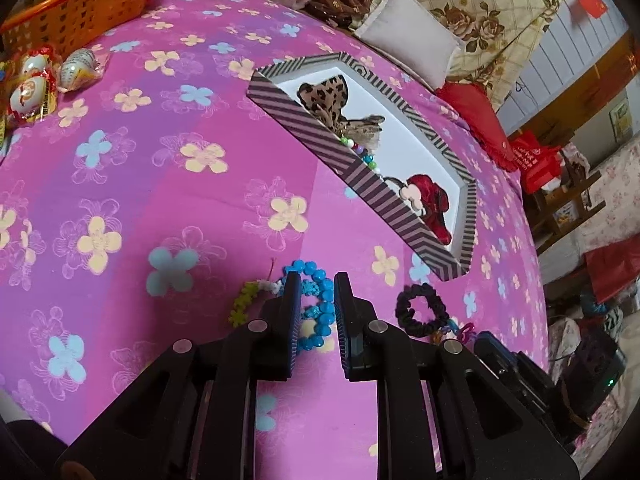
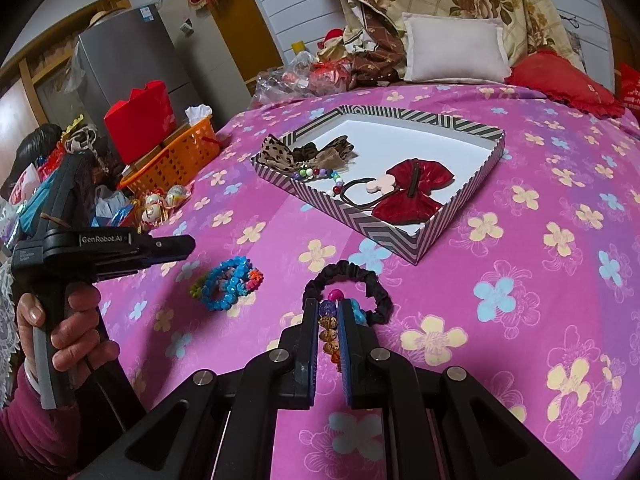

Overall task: Organize jewelry
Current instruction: 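Lift the blue beaded bracelet and amber bracelet and carry toward the tray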

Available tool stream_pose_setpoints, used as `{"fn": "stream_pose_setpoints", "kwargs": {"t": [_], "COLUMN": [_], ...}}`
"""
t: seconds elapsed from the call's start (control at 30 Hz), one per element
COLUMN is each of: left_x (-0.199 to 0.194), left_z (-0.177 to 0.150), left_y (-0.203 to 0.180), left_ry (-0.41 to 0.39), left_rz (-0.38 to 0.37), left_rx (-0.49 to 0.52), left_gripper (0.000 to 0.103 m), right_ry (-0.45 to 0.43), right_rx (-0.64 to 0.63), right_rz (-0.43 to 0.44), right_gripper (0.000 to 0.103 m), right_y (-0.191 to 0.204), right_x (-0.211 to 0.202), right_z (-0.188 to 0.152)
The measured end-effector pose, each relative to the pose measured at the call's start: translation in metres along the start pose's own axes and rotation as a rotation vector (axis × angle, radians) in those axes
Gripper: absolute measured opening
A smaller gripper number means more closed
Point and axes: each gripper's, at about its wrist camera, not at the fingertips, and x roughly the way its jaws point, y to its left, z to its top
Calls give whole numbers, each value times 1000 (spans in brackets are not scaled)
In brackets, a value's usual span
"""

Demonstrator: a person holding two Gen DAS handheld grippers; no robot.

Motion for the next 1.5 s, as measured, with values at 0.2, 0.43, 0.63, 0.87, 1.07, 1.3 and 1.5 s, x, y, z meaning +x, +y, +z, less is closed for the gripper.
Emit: {"fn": "stream_pose_setpoints", "kwargs": {"t": [0.2, 0.43, 0.63, 0.87, 1.07, 1.3, 1.5], "left_x": [30, 51, 45, 6, -13, -29, -32], "left_z": [-3, -5, -6, 0, 3, 13, 18], "left_y": [2, -4, -9, -18, -31, -43, -50], "left_ry": [74, 109, 92, 20, 5, -30, -44], "left_rz": [84, 167, 138, 45, 11, 24, 58], "left_rx": [4, 36, 53, 40, 53, 84, 109], "left_gripper": [15, 15, 10, 10, 10, 10, 10], "right_ry": [8, 12, -9, -45, -61, -72, -82], "right_rx": [-8, -4, -9, -15, -35, -43, -57], "right_rz": [-2, -3, 4, 30, 52, 46, 36], "right_gripper": [9, 9, 9, 9, 9, 9, 9], "right_y": [1, -1, 2, 11, 23, 28, 30], "right_x": [2, 4, -2, -17, -24, -28, -29], "right_z": [-2, -1, 0, 5, 15, 30, 43]}}
